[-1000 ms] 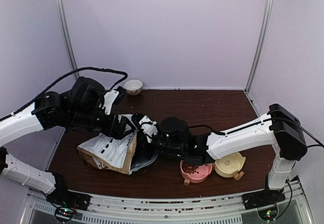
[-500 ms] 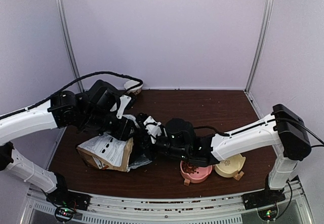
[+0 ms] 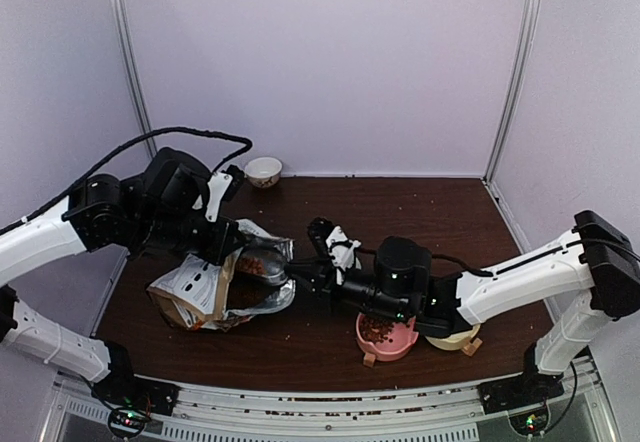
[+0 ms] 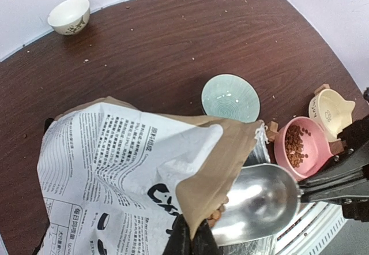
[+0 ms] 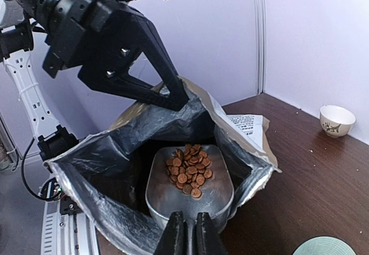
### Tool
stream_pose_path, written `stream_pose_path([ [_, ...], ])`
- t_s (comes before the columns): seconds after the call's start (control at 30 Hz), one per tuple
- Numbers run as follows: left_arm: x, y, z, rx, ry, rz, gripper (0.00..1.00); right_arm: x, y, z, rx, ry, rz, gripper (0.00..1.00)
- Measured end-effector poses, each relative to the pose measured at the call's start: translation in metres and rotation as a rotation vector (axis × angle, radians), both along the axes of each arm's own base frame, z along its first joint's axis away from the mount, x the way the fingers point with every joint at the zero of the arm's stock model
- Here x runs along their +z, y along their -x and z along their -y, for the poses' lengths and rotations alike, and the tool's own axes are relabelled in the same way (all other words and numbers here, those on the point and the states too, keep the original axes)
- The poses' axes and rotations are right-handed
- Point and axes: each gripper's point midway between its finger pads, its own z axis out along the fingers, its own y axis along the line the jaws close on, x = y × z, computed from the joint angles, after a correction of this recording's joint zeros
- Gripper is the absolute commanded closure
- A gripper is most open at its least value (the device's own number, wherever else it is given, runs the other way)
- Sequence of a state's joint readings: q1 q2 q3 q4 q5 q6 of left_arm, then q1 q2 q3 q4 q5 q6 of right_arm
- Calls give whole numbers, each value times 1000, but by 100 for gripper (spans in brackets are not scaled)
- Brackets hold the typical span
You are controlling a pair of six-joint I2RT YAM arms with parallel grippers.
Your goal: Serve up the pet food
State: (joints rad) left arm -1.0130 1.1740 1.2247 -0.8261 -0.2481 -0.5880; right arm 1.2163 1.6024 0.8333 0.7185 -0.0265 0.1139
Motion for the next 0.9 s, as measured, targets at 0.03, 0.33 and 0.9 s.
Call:
stream_pose_path([
  [0.03, 3, -1, -3, 13, -2, 2, 100, 4, 2, 5, 1, -11, 9, 100],
  [0.33, 14, -12, -19, 106, 10, 5, 100, 38, 17, 39, 11, -83, 77, 100],
  [0.9, 24, -25, -37, 200, 74, -16, 100, 96, 39, 88, 13, -214, 146, 100],
])
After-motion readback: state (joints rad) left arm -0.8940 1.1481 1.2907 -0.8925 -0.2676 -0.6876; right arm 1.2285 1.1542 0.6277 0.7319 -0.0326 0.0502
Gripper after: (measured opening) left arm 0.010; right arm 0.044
